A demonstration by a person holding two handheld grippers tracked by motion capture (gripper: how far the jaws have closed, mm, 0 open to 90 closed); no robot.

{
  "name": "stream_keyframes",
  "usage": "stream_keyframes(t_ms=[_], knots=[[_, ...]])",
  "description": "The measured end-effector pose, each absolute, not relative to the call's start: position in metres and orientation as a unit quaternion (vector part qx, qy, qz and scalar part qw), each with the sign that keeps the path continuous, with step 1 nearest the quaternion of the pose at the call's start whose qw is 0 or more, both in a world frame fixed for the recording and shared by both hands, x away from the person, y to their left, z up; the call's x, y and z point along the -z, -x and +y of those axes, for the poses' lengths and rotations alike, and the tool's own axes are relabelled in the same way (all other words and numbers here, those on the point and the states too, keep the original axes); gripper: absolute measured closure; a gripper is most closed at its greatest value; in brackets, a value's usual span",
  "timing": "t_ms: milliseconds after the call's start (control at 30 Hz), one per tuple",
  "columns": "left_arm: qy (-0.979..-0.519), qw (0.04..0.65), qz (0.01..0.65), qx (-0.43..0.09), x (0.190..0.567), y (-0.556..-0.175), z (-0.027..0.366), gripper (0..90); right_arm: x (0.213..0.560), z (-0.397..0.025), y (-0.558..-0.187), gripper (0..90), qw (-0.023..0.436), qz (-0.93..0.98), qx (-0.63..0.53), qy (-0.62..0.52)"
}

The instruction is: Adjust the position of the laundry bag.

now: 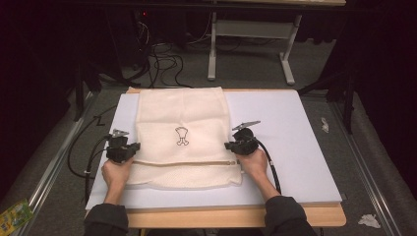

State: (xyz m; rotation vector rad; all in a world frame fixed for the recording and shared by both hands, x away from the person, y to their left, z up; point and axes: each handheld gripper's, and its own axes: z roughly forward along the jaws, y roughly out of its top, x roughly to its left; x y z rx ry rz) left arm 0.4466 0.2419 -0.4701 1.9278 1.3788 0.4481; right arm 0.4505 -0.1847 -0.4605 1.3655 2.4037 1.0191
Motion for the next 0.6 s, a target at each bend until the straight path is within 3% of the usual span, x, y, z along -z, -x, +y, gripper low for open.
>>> stream_keyframes(t_ms=[600], knots=[[-0.745,0.403,0.504,-0.166,0.453,-0.452,0.206,87.0,0.442,-0.227,-0.44,87.9,0.135,0.792,-0.365,-0.47]])
